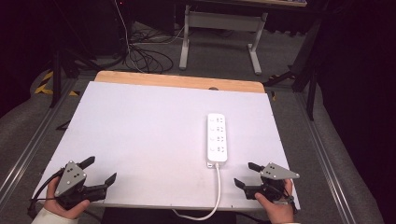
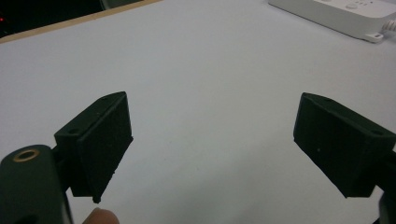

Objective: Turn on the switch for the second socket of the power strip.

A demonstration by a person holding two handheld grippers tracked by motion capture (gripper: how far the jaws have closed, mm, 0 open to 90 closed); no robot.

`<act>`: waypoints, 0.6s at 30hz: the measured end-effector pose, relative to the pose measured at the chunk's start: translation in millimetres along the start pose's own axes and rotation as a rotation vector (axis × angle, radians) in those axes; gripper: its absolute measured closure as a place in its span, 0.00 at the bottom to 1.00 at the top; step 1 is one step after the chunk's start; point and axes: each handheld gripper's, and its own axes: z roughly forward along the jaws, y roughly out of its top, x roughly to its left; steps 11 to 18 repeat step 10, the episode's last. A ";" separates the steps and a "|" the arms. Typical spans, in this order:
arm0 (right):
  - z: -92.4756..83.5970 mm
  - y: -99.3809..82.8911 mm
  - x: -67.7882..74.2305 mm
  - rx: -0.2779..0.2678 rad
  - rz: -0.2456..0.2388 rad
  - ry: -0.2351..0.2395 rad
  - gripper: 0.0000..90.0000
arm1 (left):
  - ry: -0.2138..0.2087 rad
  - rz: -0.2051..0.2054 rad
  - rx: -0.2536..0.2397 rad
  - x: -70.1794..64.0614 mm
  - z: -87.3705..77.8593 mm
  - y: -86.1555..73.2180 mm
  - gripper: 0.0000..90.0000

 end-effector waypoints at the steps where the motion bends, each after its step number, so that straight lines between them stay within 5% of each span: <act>1: -0.1 0.0 0.0 -0.001 -0.003 -0.001 0.20 | 0.001 -0.002 -0.001 -0.1 0.2 -0.1 0.14; 18: -0.5 0.4 -0.7 0.029 -0.030 0.000 0.23 | -0.008 -0.016 0.007 0.6 1.4 -0.1 0.14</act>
